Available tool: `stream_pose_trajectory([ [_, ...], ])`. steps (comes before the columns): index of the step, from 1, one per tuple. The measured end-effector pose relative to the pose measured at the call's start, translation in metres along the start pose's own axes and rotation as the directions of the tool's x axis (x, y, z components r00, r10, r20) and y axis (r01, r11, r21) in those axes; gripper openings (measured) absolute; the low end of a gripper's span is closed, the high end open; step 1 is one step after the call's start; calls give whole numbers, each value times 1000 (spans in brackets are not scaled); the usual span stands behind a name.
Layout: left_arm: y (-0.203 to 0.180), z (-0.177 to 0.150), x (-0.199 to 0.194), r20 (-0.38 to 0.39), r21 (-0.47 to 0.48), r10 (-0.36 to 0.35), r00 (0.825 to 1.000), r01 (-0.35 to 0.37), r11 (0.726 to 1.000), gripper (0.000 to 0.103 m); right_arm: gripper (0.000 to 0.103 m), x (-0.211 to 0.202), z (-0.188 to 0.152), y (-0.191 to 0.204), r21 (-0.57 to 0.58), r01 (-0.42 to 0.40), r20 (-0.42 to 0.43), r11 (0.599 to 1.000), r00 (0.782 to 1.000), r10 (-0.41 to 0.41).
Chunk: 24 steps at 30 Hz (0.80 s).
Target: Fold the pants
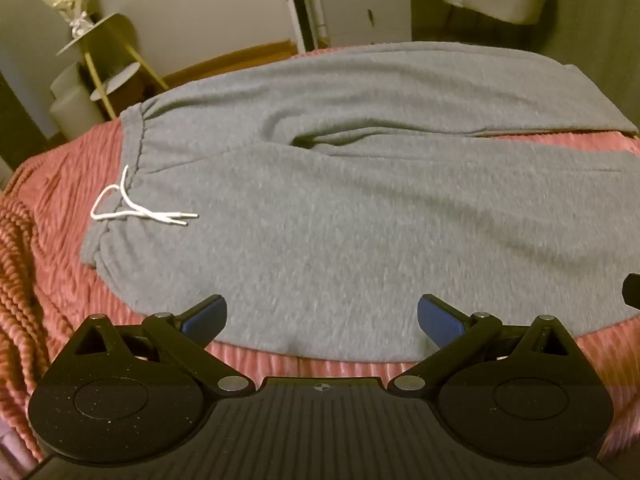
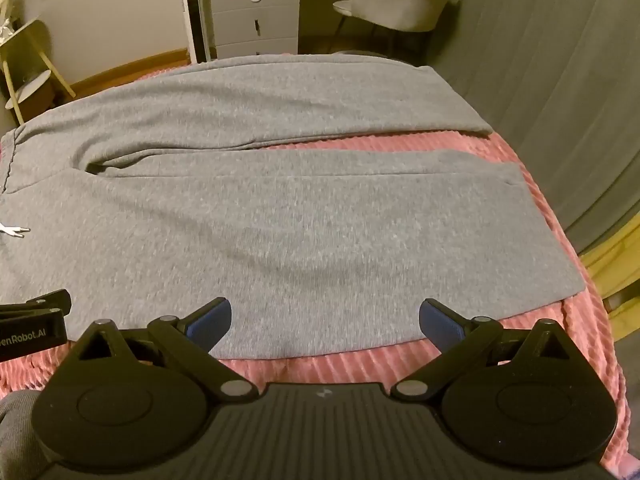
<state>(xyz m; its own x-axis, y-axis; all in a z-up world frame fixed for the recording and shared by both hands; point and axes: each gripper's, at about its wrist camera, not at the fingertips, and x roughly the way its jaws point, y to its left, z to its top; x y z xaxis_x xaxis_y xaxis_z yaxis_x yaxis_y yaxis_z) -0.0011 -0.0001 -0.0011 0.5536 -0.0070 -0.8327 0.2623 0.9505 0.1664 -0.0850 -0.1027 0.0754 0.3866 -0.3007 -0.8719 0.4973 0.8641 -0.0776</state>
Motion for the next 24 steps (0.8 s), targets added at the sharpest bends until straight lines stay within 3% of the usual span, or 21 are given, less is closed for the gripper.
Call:
stream_pose_trajectory([
  [24,0,0,5,-25,2,-3,1000,3,1000,103,100,3,0,-1,-2,2,-4,1000,1000,-2],
])
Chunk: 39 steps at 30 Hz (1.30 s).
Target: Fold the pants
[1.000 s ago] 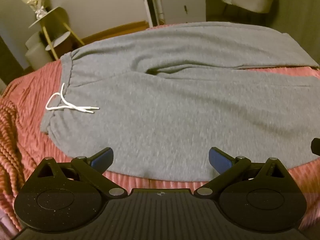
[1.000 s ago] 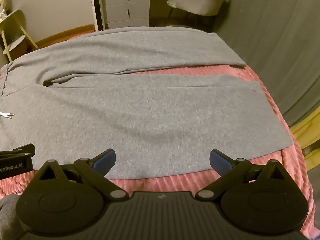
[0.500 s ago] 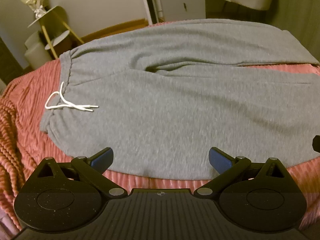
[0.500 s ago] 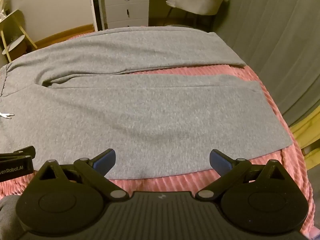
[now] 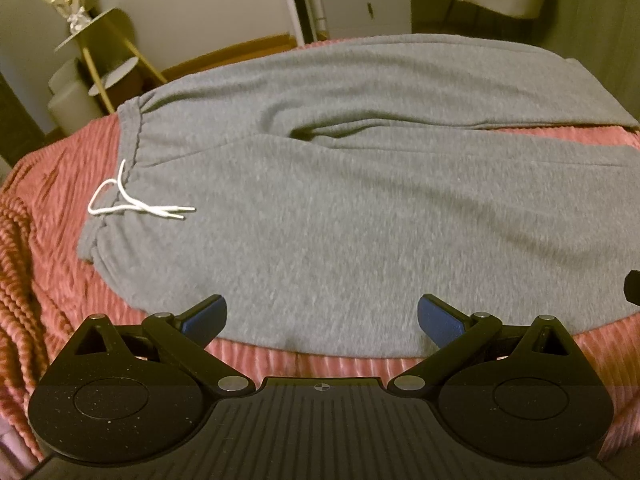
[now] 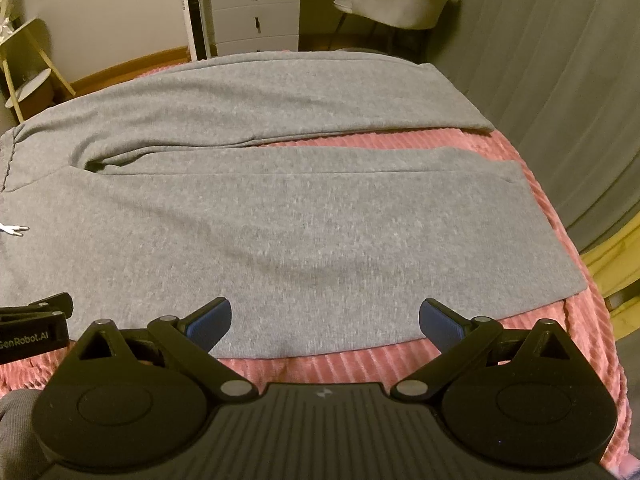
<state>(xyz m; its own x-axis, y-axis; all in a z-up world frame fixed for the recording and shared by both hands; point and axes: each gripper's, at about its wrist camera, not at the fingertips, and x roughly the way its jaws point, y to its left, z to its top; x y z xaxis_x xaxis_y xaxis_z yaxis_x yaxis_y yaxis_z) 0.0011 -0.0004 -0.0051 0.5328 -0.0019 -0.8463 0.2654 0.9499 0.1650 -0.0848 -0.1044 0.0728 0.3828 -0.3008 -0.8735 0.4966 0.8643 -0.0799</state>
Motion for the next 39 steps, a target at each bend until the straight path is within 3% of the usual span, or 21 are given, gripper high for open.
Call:
stream_pose_trajectory([
  [39,-2,0,4,-23,6,-5,1000,5,1000,103,100,4,-1,1,1,-7,-7,1000,1000,7],
])
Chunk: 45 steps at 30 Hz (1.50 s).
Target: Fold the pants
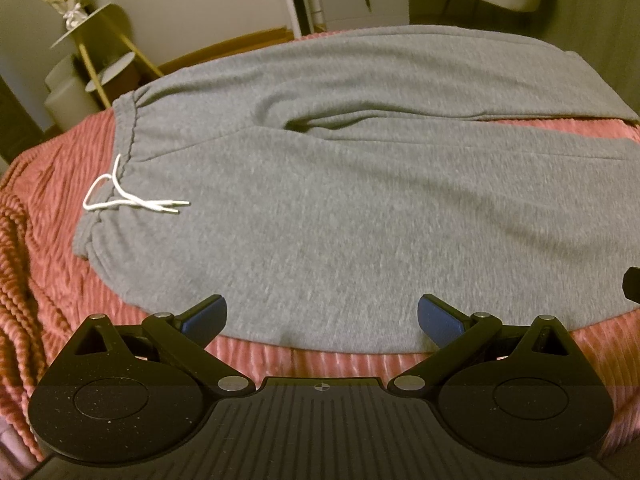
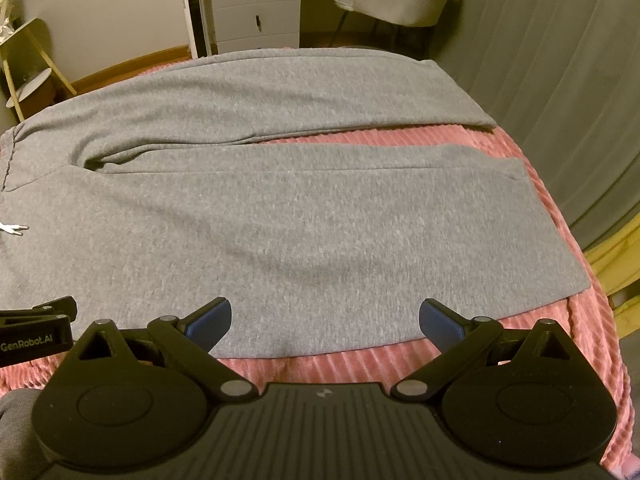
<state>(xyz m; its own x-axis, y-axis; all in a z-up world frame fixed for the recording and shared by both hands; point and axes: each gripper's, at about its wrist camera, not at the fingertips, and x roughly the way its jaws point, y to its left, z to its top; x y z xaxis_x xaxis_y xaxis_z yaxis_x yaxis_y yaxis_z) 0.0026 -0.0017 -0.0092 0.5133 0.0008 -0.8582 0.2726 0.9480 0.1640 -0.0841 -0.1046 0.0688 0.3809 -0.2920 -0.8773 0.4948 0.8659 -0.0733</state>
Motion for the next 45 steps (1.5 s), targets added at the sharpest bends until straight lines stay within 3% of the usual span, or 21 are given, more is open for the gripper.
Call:
stream_pose_trajectory([
  [45,-5,2,9,-30,9,6,1000,-6,1000,103,100,7,0,1,8,-11,-16,1000,1000,11],
])
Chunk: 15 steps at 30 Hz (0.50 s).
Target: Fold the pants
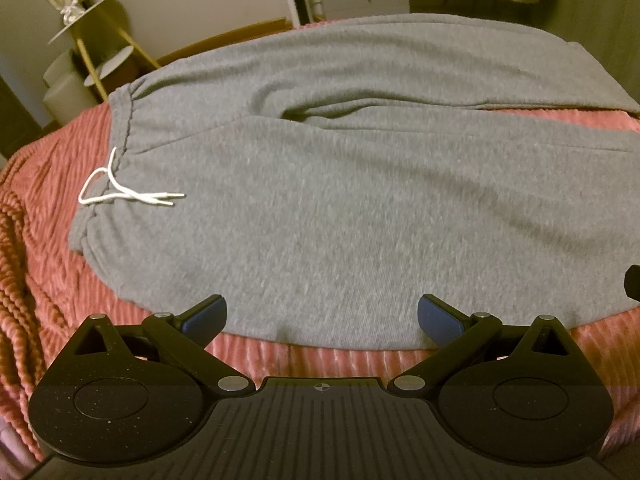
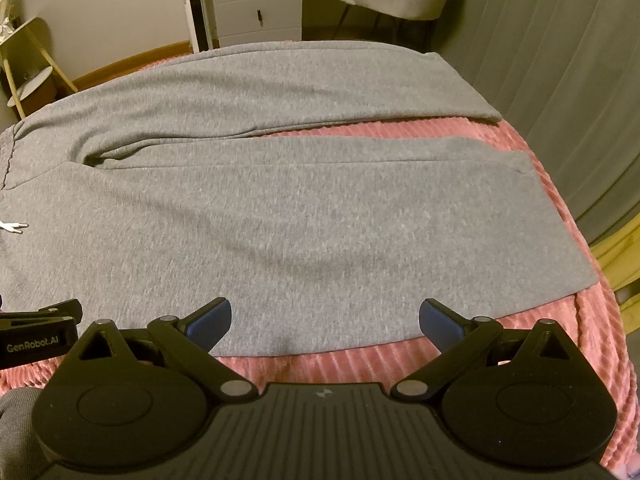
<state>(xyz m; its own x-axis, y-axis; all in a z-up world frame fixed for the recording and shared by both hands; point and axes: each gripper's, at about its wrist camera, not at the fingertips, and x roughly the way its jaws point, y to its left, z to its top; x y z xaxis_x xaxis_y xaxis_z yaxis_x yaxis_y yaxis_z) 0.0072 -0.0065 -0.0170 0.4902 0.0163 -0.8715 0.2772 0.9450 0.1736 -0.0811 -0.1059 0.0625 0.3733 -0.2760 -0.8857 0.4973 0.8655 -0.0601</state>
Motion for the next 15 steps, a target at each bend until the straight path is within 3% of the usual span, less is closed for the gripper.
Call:
stream_pose_trajectory([
  [15,-1,1,7,-21,-4,-6,1000,5,1000,103,100,7,1,-3,22,-27,-11,999,1000,27],
])
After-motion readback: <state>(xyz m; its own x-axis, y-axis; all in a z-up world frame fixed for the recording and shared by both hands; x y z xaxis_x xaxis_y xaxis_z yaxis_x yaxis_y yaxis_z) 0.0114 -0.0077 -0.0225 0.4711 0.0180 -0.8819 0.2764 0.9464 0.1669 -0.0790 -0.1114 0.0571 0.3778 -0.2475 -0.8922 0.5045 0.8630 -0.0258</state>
